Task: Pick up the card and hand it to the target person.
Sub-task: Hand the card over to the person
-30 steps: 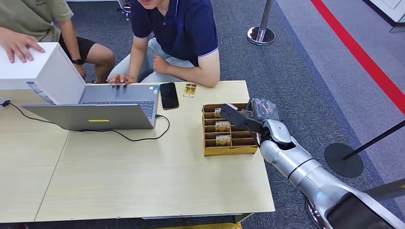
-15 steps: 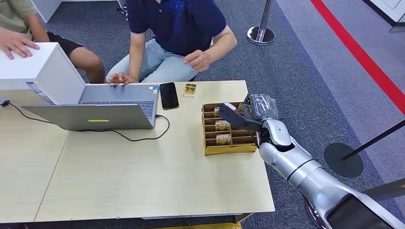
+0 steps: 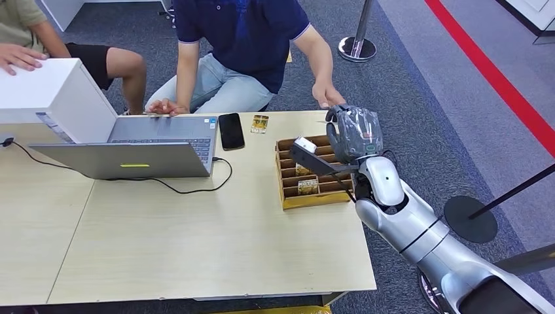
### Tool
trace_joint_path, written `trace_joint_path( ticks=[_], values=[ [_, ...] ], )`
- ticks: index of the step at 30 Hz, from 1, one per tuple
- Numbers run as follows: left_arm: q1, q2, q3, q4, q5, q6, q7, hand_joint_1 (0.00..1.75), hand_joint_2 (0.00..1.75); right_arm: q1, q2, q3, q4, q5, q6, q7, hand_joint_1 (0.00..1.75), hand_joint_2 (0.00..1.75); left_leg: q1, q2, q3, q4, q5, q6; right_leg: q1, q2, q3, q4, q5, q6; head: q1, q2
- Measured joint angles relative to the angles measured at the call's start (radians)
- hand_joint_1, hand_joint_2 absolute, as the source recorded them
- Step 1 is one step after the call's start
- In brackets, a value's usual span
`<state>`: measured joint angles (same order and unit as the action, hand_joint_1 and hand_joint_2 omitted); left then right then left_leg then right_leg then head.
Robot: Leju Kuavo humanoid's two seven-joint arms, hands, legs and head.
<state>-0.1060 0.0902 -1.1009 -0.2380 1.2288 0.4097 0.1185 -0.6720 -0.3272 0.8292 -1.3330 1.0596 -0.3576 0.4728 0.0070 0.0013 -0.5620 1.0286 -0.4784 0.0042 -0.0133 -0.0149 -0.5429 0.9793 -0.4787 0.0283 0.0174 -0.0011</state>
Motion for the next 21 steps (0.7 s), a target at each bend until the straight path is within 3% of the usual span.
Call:
trace_joint_path(
  ticks=[13, 17, 19, 21],
  values=[
    [-0.002, -0.001, -0.001, 0.0, -0.033, -0.022, -0.006, 0.0, 1.75, -0.094, 0.063, 0.024, 0.165, 0.085, -0.057, -0.066, 1.31, 1.75, 0.0, -0.001, -0.001, 0.0, 0.0, 0.0, 0.0, -0.001, 0.0, 0.0, 0.0, 0.0, 0.0, 0.0],
    [-0.002, -0.001, -0.005, 0.0, -0.037, -0.03, -0.006, 0.0, 1.75, -0.113, 0.08, 0.035, 0.231, 0.1, -0.066, -0.066, 0.0, 1.75, 0.0, -0.001, -0.001, 0.0, 0.0, 0.0, 0.0, -0.001, 0.0, 0.0, 0.0, 0.0, 0.0, 0.0],
    [-0.002, -0.001, -0.012, 0.0, -0.043, -0.035, -0.008, 0.0, 1.75, -0.121, 0.085, 0.041, 0.259, 0.101, -0.067, -0.065, 0.0, 1.75, 0.0, -0.001, -0.001, 0.0, 0.0, 0.0, 0.0, -0.001, 0.0, 0.0, 0.0, 0.0, 0.0, 0.0],
    [-0.002, -0.001, -0.017, 0.0, -0.052, -0.037, -0.013, 0.0, 0.87, -0.125, 0.087, 0.046, 0.277, 0.101, -0.067, -0.064, 0.0, 1.75, 0.0, -0.001, -0.001, 0.0, 0.0, 0.0, 0.0, -0.001, 0.0, 0.0, 0.0, 0.0, 0.0, 0.0]
  ],
)
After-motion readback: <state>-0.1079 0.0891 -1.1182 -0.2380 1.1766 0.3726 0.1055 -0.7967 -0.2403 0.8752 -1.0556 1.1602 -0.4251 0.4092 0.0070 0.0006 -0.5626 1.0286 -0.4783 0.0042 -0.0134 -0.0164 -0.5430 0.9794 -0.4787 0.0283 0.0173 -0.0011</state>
